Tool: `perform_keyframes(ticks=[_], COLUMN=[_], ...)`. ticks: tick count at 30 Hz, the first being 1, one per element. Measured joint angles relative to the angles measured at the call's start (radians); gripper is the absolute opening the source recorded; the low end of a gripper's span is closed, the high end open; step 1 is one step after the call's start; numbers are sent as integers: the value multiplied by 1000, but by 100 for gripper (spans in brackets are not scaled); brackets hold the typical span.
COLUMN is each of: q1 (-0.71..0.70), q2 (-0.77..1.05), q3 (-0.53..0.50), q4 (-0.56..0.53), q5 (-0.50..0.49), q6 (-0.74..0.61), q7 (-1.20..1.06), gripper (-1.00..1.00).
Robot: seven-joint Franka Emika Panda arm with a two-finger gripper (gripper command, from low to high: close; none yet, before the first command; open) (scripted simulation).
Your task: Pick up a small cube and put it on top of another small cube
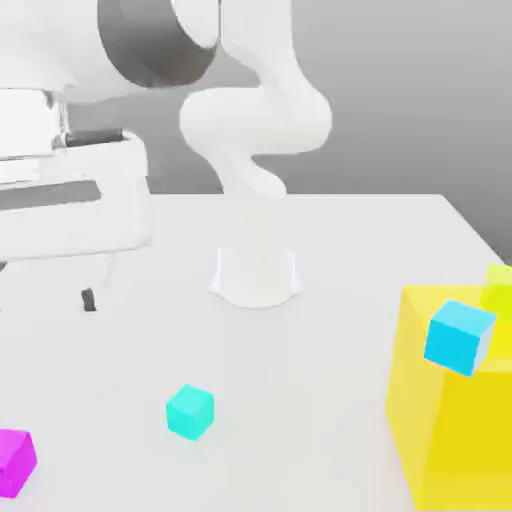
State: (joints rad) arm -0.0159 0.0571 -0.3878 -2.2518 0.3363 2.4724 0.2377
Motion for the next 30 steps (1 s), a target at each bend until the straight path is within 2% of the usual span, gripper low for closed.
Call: perform_keyframes(ticks=[5,10,14,15,21,26,30], q1=[-58,-113,-178,-195,-203,-145,-64], q2=[167,319,459,490,506,375,279], q3=[-15,-46,13,33,43,-33,40], q4=[7,10,38,46,50,19,23], q5=[26,8,72,92,103,14,-16], q6=[47,103,196,219,228,136,52], q7=[-88,-146,-209,-224,-232,-167,-211], gripper=[0,0,0,-100,-100,-100,-100])
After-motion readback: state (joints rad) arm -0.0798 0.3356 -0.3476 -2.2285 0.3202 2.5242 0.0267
